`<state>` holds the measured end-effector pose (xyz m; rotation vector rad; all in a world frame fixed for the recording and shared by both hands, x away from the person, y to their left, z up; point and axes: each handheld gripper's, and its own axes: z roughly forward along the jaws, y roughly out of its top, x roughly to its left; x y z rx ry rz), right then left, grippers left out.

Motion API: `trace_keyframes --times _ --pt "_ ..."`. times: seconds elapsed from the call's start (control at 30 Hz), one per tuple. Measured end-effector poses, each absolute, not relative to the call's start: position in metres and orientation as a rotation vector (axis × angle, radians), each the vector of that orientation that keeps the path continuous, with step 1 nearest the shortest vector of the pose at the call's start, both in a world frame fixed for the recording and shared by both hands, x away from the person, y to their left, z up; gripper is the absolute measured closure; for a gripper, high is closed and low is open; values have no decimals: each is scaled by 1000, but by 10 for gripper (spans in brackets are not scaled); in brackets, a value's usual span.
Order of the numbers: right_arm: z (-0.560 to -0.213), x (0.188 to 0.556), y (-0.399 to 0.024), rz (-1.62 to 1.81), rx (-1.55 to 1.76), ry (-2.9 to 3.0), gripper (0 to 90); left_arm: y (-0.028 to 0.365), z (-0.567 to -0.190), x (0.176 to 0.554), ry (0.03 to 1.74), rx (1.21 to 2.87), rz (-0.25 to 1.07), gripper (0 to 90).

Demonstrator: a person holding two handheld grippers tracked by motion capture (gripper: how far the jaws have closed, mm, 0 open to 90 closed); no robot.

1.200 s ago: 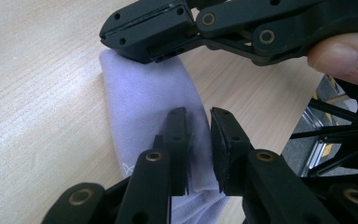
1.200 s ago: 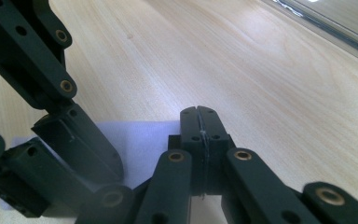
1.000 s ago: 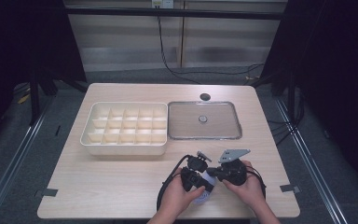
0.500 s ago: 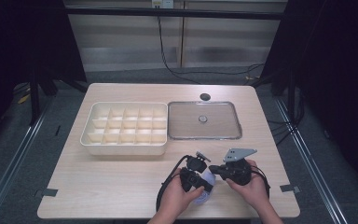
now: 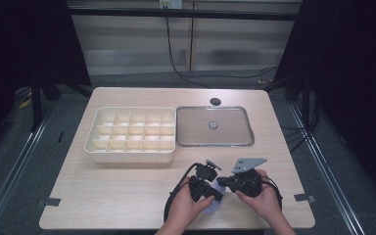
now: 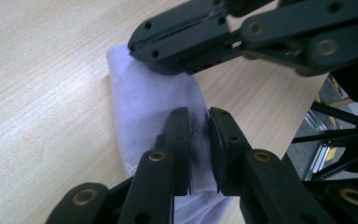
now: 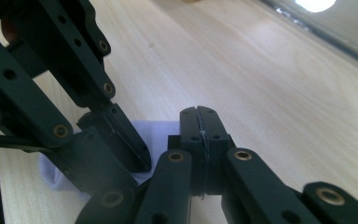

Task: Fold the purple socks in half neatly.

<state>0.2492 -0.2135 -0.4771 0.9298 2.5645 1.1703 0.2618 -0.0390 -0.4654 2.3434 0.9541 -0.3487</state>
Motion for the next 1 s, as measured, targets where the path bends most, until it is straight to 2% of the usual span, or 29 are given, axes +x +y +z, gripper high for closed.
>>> trace_keyframes --times 0.2,0.7,0.9,1.0 --pt "-484 251 -214 1163 949 2583 900 -39 -465 262 958 2338 -352 778" --pt "-486 251 -213 1161 953 2588 900 -35 -450 261 948 2312 -389 688" --pt "-487 251 -213 1167 961 2586 900 -30 -440 263 941 2278 -392 690" --pt "-487 251 -213 1171 967 2586 900 -26 -436 265 957 2266 -374 743"
